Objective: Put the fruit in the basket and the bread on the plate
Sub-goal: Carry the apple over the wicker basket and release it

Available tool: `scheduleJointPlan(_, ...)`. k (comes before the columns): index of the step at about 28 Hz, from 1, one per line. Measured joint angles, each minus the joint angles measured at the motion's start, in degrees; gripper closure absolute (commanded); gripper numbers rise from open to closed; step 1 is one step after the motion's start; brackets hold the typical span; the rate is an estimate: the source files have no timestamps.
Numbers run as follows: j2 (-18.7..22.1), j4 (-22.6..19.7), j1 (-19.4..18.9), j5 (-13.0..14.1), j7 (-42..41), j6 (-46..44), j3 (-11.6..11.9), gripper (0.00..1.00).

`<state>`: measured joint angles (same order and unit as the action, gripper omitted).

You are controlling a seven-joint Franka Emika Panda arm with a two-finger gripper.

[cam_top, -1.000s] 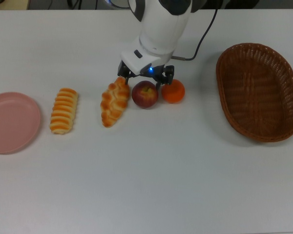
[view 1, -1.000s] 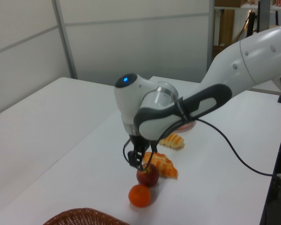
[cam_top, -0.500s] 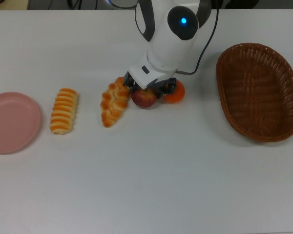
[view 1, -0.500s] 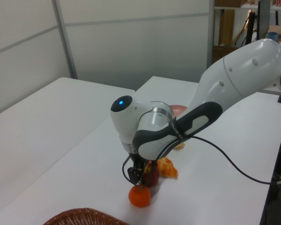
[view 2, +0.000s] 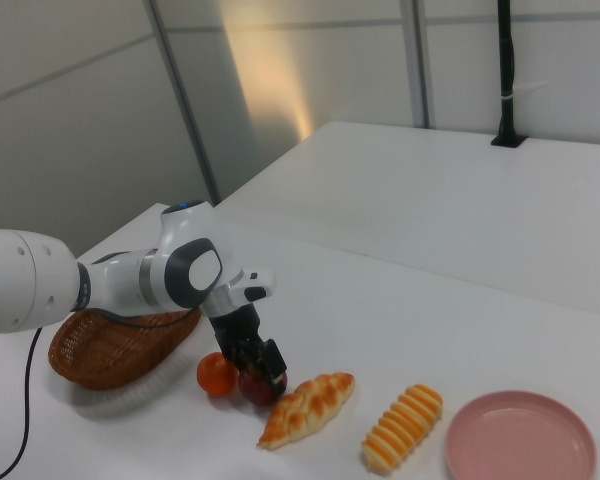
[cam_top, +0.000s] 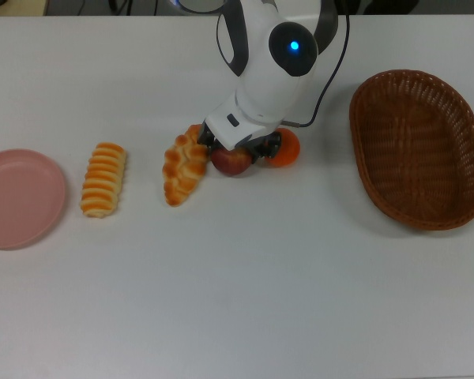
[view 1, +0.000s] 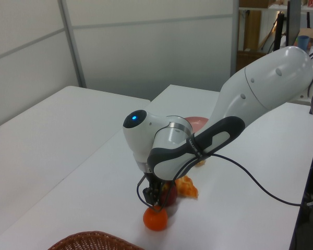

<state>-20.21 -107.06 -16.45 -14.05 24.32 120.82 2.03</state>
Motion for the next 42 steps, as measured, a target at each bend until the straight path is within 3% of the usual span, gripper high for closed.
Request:
scheduleJointPlan(7,2.0,3.1,0.1,0.2,0.7,-1.3,0.0,1.00)
scheduleJointPlan(12,4.6,9.3,-0.3,2.6,0.7,-9.1,-1.0,1.00)
scheduleJointPlan(17,5.8,14.2,-0.8,4.2,1.0,-16.5,-6.0,1.00)
scheduleJointPlan(25,4.5,14.8,-1.9,4.5,7.2,-18.0,-15.5,1.00)
scheduleJointPlan(29,2.7,14.7,-3.6,4.5,9.5,-18.0,-17.9,1.00)
scheduleJointPlan(32,1.7,14.8,-5.8,4.4,10.4,-18.0,-18.2,1.00)
scheduleJointPlan(35,0.7,14.8,-8.5,4.2,12.2,-18.0,-18.3,0.89)
scheduleJointPlan(36,0.5,14.8,-9.3,3.9,12.7,-18.0,-18.3,0.79)
scheduleJointPlan(37,0.3,14.8,-10.1,3.5,13.3,-18.0,-18.3,0.43)
scheduleJointPlan(38,-0.1,14.8,-11.2,3.0,14.1,-18.0,-18.3,0.25)
scheduleJointPlan(41,-0.8,14.7,-12.9,2.1,15.6,-18.0,-18.4,0.00)
scheduleJointPlan(42,-1.0,14.7,-13.3,1.9,16.0,-18.0,-18.4,0.00)
